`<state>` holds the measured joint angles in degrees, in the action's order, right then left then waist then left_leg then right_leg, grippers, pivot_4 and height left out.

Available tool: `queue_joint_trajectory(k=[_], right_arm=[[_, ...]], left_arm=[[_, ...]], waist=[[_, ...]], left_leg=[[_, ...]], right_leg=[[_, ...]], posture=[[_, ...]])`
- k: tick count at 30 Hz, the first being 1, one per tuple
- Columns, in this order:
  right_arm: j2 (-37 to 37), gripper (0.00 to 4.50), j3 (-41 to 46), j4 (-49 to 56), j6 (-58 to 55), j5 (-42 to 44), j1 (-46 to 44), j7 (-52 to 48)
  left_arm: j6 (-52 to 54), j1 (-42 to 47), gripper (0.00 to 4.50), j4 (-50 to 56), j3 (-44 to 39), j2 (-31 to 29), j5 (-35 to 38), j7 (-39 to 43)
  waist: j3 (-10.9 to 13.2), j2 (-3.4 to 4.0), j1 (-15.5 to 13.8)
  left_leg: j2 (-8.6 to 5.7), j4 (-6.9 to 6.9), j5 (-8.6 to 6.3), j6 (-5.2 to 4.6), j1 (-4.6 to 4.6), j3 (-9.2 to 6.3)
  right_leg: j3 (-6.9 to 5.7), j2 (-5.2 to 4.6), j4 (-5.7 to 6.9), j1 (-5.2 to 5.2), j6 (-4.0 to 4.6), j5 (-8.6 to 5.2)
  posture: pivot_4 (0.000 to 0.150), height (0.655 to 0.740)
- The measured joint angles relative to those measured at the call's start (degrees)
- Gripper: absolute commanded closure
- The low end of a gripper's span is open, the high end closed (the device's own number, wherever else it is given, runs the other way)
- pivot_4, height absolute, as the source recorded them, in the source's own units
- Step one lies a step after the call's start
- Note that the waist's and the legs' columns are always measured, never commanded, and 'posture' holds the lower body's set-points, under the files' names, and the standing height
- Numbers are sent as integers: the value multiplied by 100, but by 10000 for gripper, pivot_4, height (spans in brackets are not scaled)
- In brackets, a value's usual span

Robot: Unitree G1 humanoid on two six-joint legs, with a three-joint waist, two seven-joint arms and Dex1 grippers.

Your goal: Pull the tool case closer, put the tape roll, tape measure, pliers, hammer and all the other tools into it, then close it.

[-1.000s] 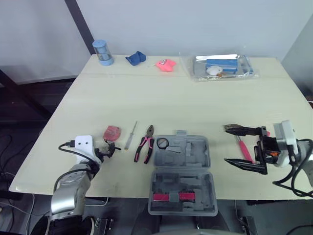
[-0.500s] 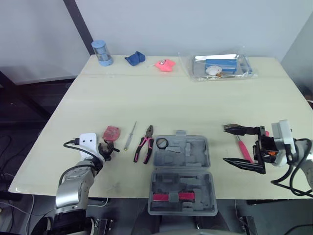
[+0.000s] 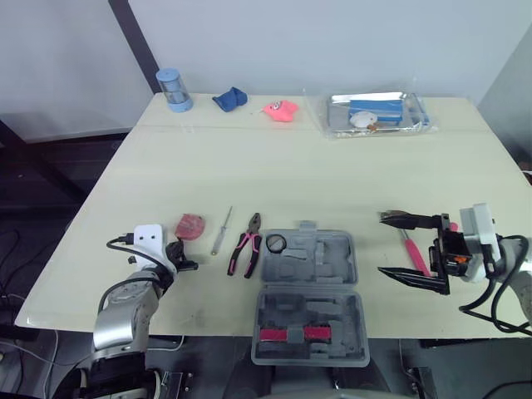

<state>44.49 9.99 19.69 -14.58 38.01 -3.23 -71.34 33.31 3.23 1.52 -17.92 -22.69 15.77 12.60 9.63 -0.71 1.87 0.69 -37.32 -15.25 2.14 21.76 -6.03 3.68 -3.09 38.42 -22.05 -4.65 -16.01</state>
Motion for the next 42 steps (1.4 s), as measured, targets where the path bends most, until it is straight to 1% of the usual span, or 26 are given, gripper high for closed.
queue_joint_trajectory(k=[5, 11, 14, 17, 20, 23, 27, 28, 42], right_arm=[[-1, 0, 0, 1, 0, 25, 0, -30], [0, 0, -12, 1, 0, 27, -9, -171], [0, 0, -28, 2, -1, 28, -44, -226], [0, 0, -54, 2, -1, 29, -75, -250], [0, 0, -100, -1, -1, 29, -154, -337], [1, 0, -132, -3, 18, 29, -228, -456], [0, 0, -148, -5, 32, 29, -235, -474], [0, 0, -163, -5, 40, 27, -236, -477], [-67, 0, -268, -53, 148, 21, -274, -478]], left_arm=[[1, -162, 44262, 123, -5, -3, 21, 87], [194, -974, 44262, 842, 103, -327, 198, 719], [338, -1470, 44262, 1296, 239, -718, 246, 1126], [410, -1770, 44262, 1577, 286, -936, 250, 1364], [489, -2345, 44262, 2014, 286, -1190, 257, 1654], [570, -2853, 44262, 2464, 278, -1184, 364, 1766], [639, -3089, 44262, 2692, 271, -1156, 405, 1768], [675, -3263, 44262, 2829, 263, -1135, 439, 1769], [807, -3826, 44262, 3152, 47, -1139, 602, 1946]], waist=[[0, 0, 8], [-1, 3, 22], [-1, 4, 29], [0, 5, 33], [1, 8, 43], [1, 8, 32], [1, 8, 24], [1, 8, 24], [3, 7, 31]], left_leg=[[0, 0, 0, 0, 0, 2], [0, 2, 0, 0, -1, 3], [1, 3, 0, 0, -1, 4], [2, 5, 0, 0, -1, 4], [3, 9, -1, 0, -1, 7], [3, 10, -1, 0, -1, 7], [3, 10, -1, 0, 0, 6], [3, 10, -1, 0, 0, 7], [4, 11, -1, 0, 1, 7]], right_leg=[[2, -1, -1, 0, 0, 0], [3, -1, -1, 0, 0, 0], [3, -1, -2, 0, 1, -1], [4, -1, -5, 0, 1, -1], [5, -1, -10, 0, 1, -1], [4, -2, -12, 0, 1, -1], [4, -2, -13, 1, 1, -1], [4, -2, -13, 1, 1, -1], [4, -1, -20, 1, 1, -1]], posture=[[1500, 7400], [1500, 7400], [1500, 7400], [1500, 7400], [1500, 7400], [1500, 7400], [1500, 7400], [1500, 7400], [1500, 7400]])
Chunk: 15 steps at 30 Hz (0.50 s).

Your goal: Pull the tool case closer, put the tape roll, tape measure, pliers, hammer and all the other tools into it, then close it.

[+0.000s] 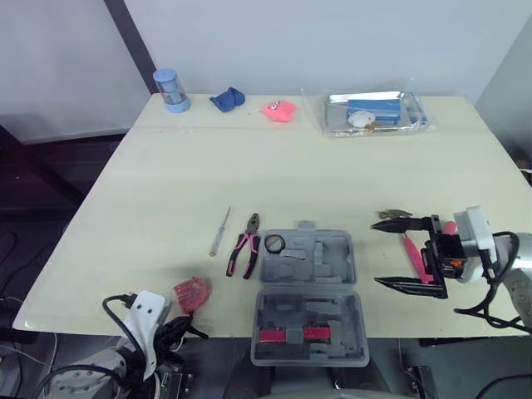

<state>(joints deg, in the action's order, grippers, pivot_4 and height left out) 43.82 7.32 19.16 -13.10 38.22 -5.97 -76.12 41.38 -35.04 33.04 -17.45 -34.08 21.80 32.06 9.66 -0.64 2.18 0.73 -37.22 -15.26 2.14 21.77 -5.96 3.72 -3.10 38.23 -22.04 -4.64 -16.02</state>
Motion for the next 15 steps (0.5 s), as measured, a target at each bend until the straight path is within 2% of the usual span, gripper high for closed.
queue_joint_trajectory(k=[5, 6, 8, 15], right_arm=[[-17, 0, -5, 0, 8, 0, -2, 2], [-37, 0, -11, 0, 11, -1, -6, 2], [-41, 0, -25, -1, 20, -4, -12, 1], [-46, 0, -25, -34, 74, -12, -16, 1]], left_arm=[[-64, 45, 44262, -7, -7, 36, 16, 8], [-134, 100, 41884, -7, -20, 90, 37, 28], [-223, 116, 35971, -7, -66, 138, 100, 74], [-335, -38, 4064, 25, -469, 112, 495, 472]], waist=[[0, 0, -4], [0, 0, -6], [0, -1, -9], [1, -1, -2]], left_leg=[[0, 0, 0, 0, 1, 0], [0, 0, 0, 0, 1, 0], [0, 0, 0, 0, 1, 0], [1, 0, 0, 0, 2, 1]], right_leg=[[0, 0, -2, 0, 0, 0], [0, 0, -3, 0, 0, 0], [0, 0, -4, 0, 0, 0], [0, 0, -6, 0, 0, 0]], posture=[[1500, 7400], [1500, 7400], [1500, 7400], [1500, 7400]])
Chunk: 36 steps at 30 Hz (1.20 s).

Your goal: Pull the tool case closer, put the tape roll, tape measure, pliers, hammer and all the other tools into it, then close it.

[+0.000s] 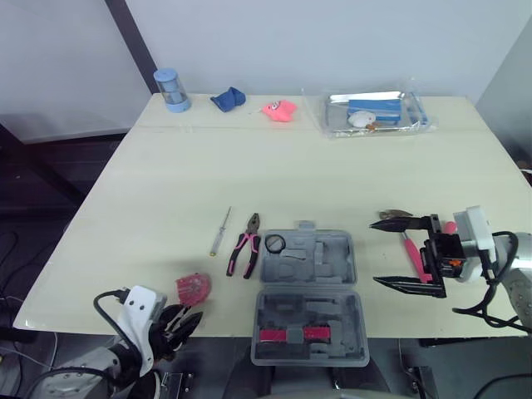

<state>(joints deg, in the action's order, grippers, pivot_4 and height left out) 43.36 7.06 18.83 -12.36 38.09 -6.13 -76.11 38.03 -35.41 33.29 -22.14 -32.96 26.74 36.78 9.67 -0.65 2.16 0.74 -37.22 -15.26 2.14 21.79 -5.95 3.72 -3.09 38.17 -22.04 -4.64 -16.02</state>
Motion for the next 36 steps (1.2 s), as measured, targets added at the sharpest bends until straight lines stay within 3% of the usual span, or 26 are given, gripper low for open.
queue_joint_trajectory(k=[1, 5, 11, 17, 24, 36], right_arm=[[0, 0, 0, -11, 0, 0, -4, -1], [11, 0, 0, -176, 8, -7, -105, -90], [-20, 0, -13, -205, 21, -40, -252, -101], [-103, 0, -158, -203, 32, -73, -272, -95], [-142, 0, -264, -196, 34, -109, -471, -108], [-80, 0, -290, -206, 271, -304, -485, -341]], left_arm=[[-1, -66, 477, 5, -46, -50, 49, 85], [-37, -427, 477, 138, -263, -308, 279, 605], [-691, -157, 477, -264, -478, -601, 247, 1165], [-2649, 519, 477, -1686, -392, -1162, -363, 2347], [-4823, 1764, 477, -3758, 270, -1574, -812, 3787], [-5961, 3171, 477, -5836, 1020, -1636, -1075, 4478]], waist=[[0, 0, 0], [3, 3, 4], [5, 4, -12], [6, 5, -9], [11, 13, -1], [12, 13, 20]], left_leg=[[0, 0, 0, 0, 0, 0], [1, 0, 0, 0, 1, 4], [2, 3, 0, 0, 1, 2], [2, 4, 0, 0, 3, 5], [4, 8, 0, 0, 2, 5], [5, 5, 0, 0, 2, -3]], right_leg=[[0, 0, 0, 0, 0, 0], [1, 0, -7, 1, 0, 0], [-2, 2, -9, 1, 1, 0], [-1, 1, -16, 1, 1, 0], [-3, 2, -15, 0, 0, 1], [-9, 5, -6, -1, -1, 1]], posture=[[1500, 7400], [1500, 7400], [1500, 7400], [1500, 7400], [1500, 7400], [1500, 7400]])
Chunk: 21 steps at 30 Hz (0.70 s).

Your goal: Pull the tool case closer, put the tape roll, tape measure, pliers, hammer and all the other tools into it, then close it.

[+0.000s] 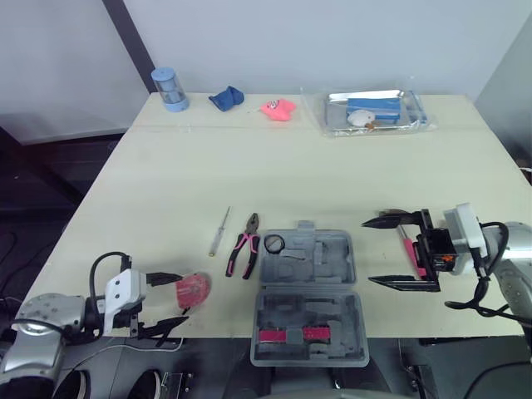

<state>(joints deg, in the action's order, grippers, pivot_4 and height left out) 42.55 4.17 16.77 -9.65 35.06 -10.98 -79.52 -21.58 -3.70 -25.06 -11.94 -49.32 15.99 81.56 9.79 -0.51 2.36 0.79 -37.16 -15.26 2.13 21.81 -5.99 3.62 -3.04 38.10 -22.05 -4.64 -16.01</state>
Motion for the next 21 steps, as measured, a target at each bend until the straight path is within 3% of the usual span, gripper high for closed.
queue_joint_trajectory(k=[17, 20, 21], right_arm=[[-6, 0, 0, -110, 120, -106, 4, -10], [-6, 0, 0, -121, 121, -106, 4, -15], [-6, 0, 0, -123, 122, -107, 4, -18]], left_arm=[[-518, 1107, 477, -1626, 580, 438, -291, 26], [-542, 1202, 7974, -1763, 579, 471, -287, 34], [-541, 1232, 13435, -1838, 573, 484, -273, 30]], waist=[[0, 1, -2], [0, 1, -1], [0, 1, -1]], left_leg=[[-2, -5, 0, 0, -2, -6], [-2, -5, 0, 0, -3, -6], [-2, -6, 0, 0, -3, -6]], right_leg=[[-3, 0, 12, 0, 0, 0], [-3, 0, 16, 0, 0, 0], [-3, 0, 19, 0, 0, 0]], posture=[[1500, 7400], [1500, 7400], [1500, 7400]])
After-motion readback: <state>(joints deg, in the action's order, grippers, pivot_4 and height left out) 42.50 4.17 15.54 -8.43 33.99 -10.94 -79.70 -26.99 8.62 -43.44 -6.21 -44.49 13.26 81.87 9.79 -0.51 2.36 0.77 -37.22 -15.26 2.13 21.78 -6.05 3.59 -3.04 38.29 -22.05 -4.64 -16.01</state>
